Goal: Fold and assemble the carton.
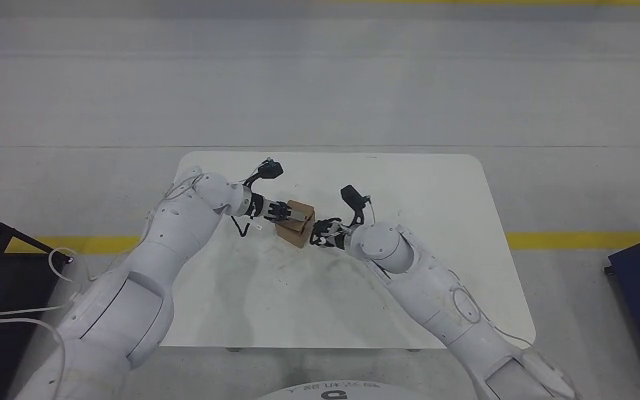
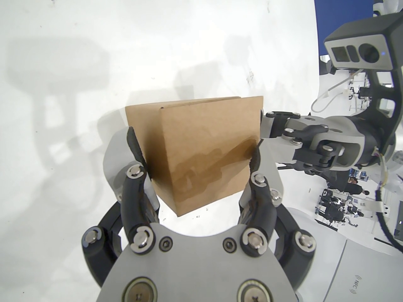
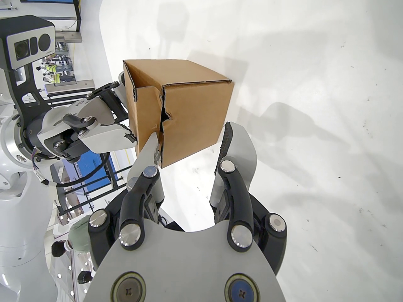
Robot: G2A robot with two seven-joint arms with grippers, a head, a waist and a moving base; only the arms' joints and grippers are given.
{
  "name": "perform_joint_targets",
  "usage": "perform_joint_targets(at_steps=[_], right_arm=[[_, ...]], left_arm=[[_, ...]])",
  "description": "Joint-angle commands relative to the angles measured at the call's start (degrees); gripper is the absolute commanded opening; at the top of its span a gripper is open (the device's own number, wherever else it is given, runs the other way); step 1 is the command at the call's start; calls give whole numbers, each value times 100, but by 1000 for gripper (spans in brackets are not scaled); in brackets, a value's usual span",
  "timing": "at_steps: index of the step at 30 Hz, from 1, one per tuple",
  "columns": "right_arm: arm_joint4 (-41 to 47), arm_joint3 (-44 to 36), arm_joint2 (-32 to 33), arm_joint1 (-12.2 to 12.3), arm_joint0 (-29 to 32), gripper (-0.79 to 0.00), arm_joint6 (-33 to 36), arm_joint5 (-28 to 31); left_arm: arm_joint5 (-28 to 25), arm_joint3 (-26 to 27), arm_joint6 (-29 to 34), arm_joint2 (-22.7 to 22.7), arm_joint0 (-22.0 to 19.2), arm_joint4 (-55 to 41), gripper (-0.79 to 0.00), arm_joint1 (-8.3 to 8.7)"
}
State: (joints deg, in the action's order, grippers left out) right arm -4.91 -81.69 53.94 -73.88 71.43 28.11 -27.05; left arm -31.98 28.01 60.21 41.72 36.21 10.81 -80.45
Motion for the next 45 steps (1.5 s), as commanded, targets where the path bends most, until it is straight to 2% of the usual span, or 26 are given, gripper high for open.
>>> perform_joint_targets(at_steps=[1,22,45], right_arm=[[-6,-20,34,10,33,-360,3,7],[-110,-65,46,12,73,-345,59,-81],[394,460,30,-159,-322,-363,-301,-311]], left_arm=[[3,-5,6,0,-4,-1,-166,-2],[41,-86,-3,-18,-32,22,-169,-43],[56,-241,-25,-62,-78,78,-166,-113]])
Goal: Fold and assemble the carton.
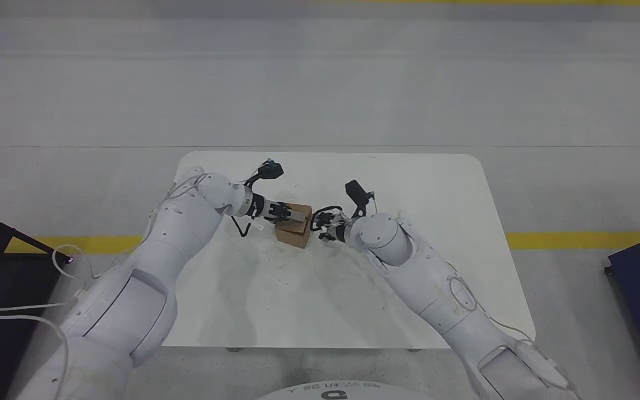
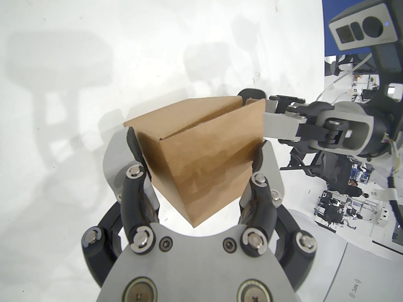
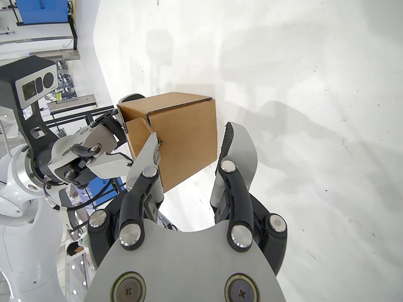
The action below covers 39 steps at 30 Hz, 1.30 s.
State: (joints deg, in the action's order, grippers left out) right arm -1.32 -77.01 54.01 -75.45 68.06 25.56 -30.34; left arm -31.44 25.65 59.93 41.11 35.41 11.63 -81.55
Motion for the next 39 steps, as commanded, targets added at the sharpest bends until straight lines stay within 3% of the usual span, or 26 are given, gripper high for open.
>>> perform_joint_targets(at_steps=[1,18,23,28,33,39], right_arm=[[64,-24,49,-4,41,-363,-92,45],[-109,-797,486,145,757,-336,-240,373],[-172,-743,351,106,601,-283,-255,359],[-98,-519,191,18,324,-296,-406,19],[-24,-352,139,-29,208,-317,-473,-49],[-52,-208,40,-70,77,-336,-429,-125]], left_arm=[[10,-12,8,-5,2,3,-163,-7],[272,-224,80,-146,-38,139,-154,-142],[191,-288,65,-166,-60,165,-154,-171],[25,-326,24,-159,-70,191,-154,-171],[-267,-299,-69,-131,-66,228,-105,-141],[-306,-246,-66,-98,-38,265,-111,-97]])
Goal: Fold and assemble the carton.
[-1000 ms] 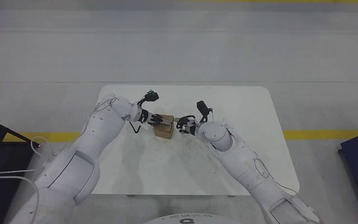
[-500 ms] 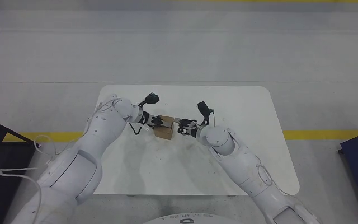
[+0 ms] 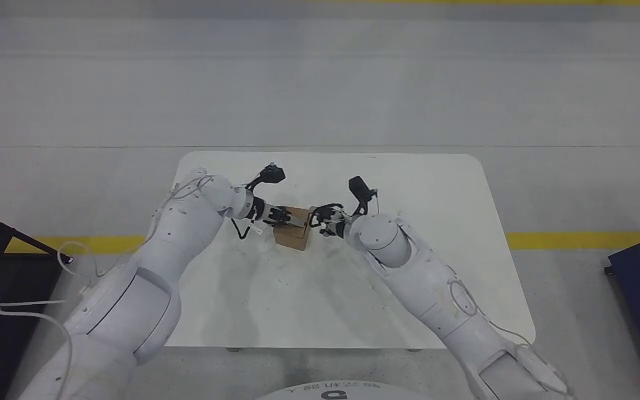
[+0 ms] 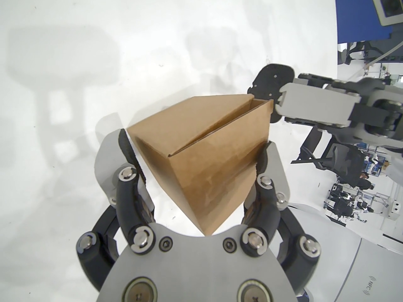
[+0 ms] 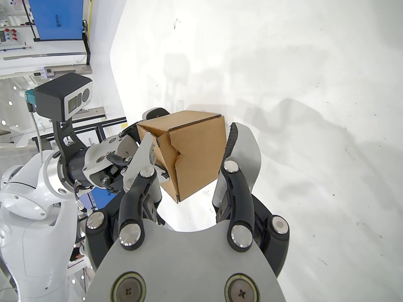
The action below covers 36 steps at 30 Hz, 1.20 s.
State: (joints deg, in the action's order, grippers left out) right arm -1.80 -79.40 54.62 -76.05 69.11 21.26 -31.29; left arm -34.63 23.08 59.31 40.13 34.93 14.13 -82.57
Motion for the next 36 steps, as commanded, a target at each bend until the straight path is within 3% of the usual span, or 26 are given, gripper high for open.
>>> perform_joint_targets(at_steps=[1,10,14,17,19,21,27,32,33,34,36], right_arm=[[0,70,-39,-20,-62,-339,-4,-69],[95,447,-215,-135,-379,-428,-31,-499],[108,441,-224,-155,-372,-431,-89,-405],[104,281,-125,-127,-211,-419,-141,-131],[72,124,-30,-91,-50,-400,-161,11],[12,-41,83,-45,114,-388,-142,84],[-164,-699,478,108,741,-394,-107,369],[-520,-1534,780,246,1362,-425,-87,435],[-683,-1712,762,262,1422,-449,-97,282],[-875,-1867,703,271,1446,-529,-102,80],[-1181,-2091,531,270,1366,-776,-17,-335]], left_arm=[[34,18,-8,3,18,20,-120,10],[98,85,3,18,58,48,-157,28],[117,93,2,26,63,61,-157,35],[31,147,15,39,67,51,-114,44],[-183,200,82,75,84,-31,0,62],[-363,245,101,124,95,-95,0,94],[-725,322,4,354,141,-187,0,282],[-1236,247,-312,813,196,-324,0,626],[-1359,215,-378,935,213,-350,0,720],[-1479,224,-445,1046,248,-370,0,816],[-1653,324,-619,1254,350,-381,0,1021]])
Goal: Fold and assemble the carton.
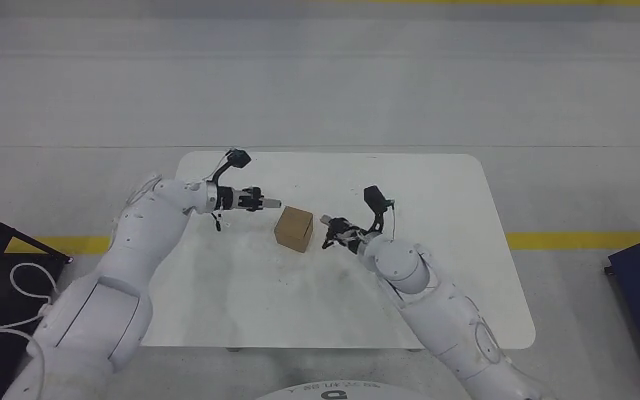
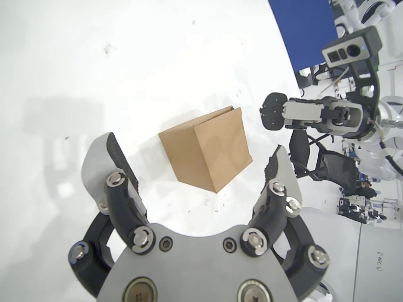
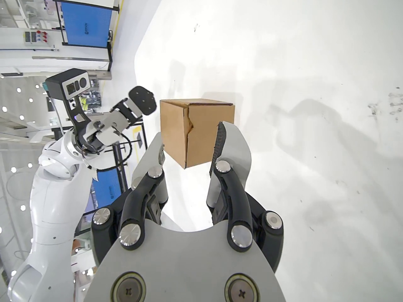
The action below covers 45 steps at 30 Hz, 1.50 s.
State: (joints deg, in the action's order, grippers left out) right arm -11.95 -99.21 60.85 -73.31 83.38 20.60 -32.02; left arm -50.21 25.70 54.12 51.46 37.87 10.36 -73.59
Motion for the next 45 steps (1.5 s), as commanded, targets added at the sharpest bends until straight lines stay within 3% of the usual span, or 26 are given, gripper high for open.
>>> perform_joint_targets(at_steps=[1,7,15,22,27,34,41,45], right_arm=[[-250,-170,-168,-15,-145,-785,71,-465],[-434,53,-753,-161,-1030,-785,463,-1432],[-170,1320,-1618,-557,-2263,-785,538,-2196],[120,2147,-2063,-866,-2731,-785,344,-2421],[262,2172,-2074,-979,-2728,-785,55,-2446],[47,1566,-1941,-911,-2320,-785,-211,-2411],[-21,2143,-2172,-1001,-2568,-785,38,-2490],[76,2055,-2025,-1011,-2461,-785,-113,-2185]], left_arm=[[-172,142,-178,225,117,0,0,233],[-463,1310,-467,602,901,-89,0,802],[-463,1310,-467,602,901,-89,0,802],[-463,1310,-467,602,901,-89,0,802],[-463,1310,-467,602,901,-89,0,802],[-463,1310,-467,602,901,-89,0,802],[-463,1310,-467,602,901,-89,0,802],[-463,1310,-467,602,901,-89,0,802]])
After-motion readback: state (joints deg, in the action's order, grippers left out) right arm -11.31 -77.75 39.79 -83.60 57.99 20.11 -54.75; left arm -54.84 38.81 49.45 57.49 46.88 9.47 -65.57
